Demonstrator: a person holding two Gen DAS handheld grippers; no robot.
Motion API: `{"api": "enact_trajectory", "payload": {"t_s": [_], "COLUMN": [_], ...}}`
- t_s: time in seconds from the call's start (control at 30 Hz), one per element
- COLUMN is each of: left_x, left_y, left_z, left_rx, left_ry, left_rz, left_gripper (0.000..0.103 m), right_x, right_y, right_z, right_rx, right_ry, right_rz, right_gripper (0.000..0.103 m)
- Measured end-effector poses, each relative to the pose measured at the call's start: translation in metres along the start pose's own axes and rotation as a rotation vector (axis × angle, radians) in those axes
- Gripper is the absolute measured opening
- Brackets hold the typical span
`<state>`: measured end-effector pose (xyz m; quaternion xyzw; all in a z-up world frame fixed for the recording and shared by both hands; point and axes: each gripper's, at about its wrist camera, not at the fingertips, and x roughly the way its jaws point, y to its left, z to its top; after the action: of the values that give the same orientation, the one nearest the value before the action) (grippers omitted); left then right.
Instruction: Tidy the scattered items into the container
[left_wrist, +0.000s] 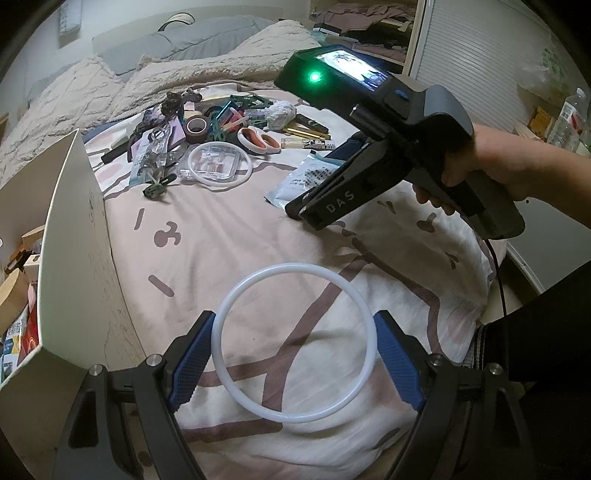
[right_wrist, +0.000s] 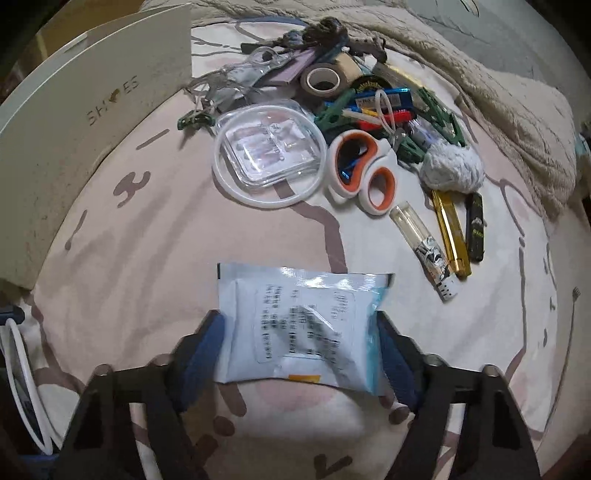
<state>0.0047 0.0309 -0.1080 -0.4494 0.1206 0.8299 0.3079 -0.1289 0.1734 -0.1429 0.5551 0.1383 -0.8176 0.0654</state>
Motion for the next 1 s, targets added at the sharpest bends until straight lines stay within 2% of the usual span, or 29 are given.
{"api": "enact_trajectory", "payload": {"t_s": [0.07,0.27,0.3,0.37,0.47,0.63,0.83,0.93,1.0], "left_x": [0.000,0.000,0.000,0.000,0.000,0.002,0.002,0.003,0.004], "left_y": [0.000,-0.001,-0.001,-0.001,-0.002,-0.004,-0.003,-0.002,-0.002], "left_z": [0.001,0.001,0.001,0.001,0.001,-0.001,-0.003,-0.004,-0.004], "left_rx": [0.001,0.000,0.000,0.000,0.000,0.001,-0.006,-0.011,-0.015], "left_ry": [-0.004,-0.004,-0.004,-0.001,0.002,0.011,0.015,0.017,0.025], "left_rz": [-0.001,0.000,0.000,-0.001,-0.004,-0.006,-0.006,-0.007,-0.010], "left_gripper": [0.085,0.085,0.085,0.085,0.085,0.085,0.085,0.085,0.085], "right_x": [-0.004,-0.005,-0.005,-0.004,-0.007,-0.012,0.005,0.009,0.013], "right_y": [-0.003,-0.008,-0.010,-0.014,-0.014,0.007,0.011,0.007,0.000], "right_z": [0.001,0.000,0.000,-0.003,-0.003,0.003,0.009,0.011,0.012], "right_rx": [0.013,0.042,0.061,0.112,0.136,-0.011,-0.132,-0.138,-0.110], "right_ry": [-0.010,0.004,-0.001,0.005,-0.003,-0.023,0.028,0.048,0.067], "right_rz": [0.005,0.042,0.052,0.110,0.145,0.067,0.010,-0.007,0.011], "right_gripper": [0.065,0.067,0.072,0.103,0.103,0.103,0.103,0.103,0.103]}}
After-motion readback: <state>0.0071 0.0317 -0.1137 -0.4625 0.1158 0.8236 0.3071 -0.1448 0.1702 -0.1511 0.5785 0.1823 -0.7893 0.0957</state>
